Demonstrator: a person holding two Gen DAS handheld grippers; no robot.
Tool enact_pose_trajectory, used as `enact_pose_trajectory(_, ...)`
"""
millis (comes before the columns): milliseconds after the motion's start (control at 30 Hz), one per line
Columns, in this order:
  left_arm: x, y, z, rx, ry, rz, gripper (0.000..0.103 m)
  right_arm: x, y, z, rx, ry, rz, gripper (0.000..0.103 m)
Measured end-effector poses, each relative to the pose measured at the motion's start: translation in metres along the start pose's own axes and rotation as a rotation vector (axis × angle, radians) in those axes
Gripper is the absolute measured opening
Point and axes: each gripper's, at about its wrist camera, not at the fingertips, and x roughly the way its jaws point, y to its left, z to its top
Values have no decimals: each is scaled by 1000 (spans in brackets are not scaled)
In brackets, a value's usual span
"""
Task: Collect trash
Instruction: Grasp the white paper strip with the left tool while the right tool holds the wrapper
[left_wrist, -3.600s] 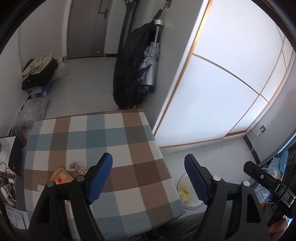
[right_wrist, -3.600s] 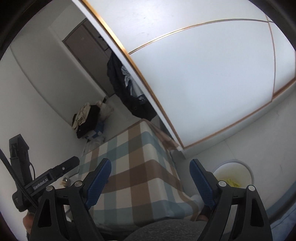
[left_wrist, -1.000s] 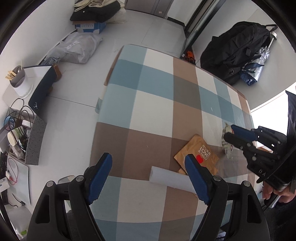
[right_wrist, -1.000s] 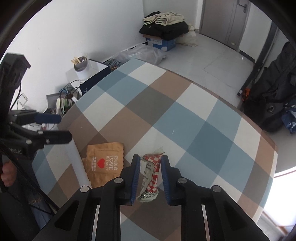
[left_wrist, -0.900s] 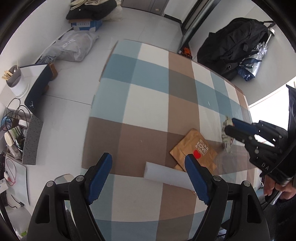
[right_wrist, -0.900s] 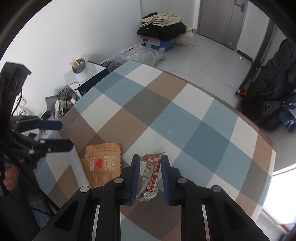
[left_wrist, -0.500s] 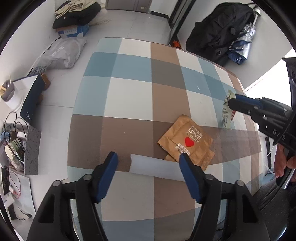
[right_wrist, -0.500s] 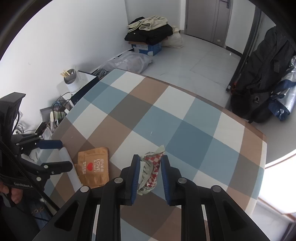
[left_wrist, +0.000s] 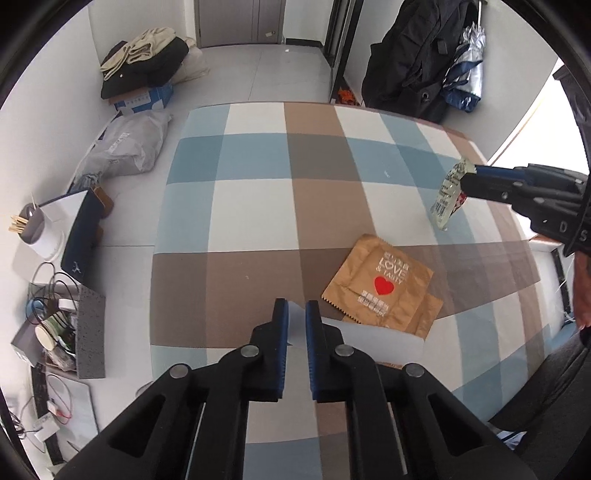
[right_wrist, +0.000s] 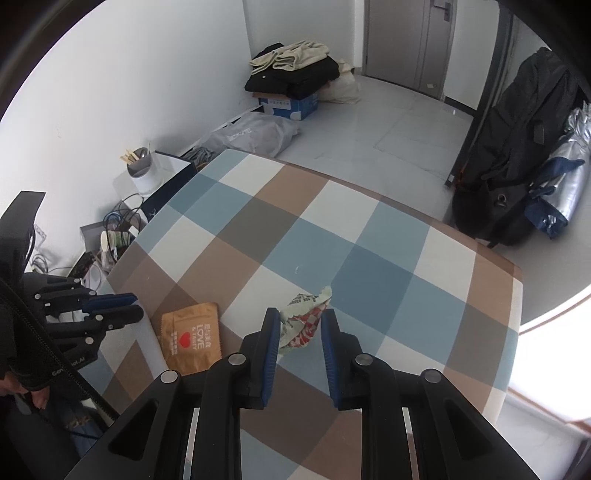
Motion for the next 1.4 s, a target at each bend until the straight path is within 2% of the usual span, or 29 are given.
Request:
enact_pose_trajectory(633, -36, -27, -4, 88, -148, -4, 2, -28, -1, -21, 33, -45, -43, 21)
enact_pose_trajectory(767, -44, -30, -3, 84, -191, -12, 1, -38, -4, -27, 64, -61, -34, 21)
enact_pose_trajectory(1000, -61, -47, -6, 152, -266, 0, 1, -59, -16, -35, 138, -108, -13, 21)
enact_pose_trajectory(1200, -67, -61, -9, 197, -279, 2, 1, -70, -24, -42, 179, -125, -8, 21)
enact_pose_trajectory(1400, -79, -62, -4, 165, -286, -45, 0, -77, -29, -48, 203, -145, -3, 21)
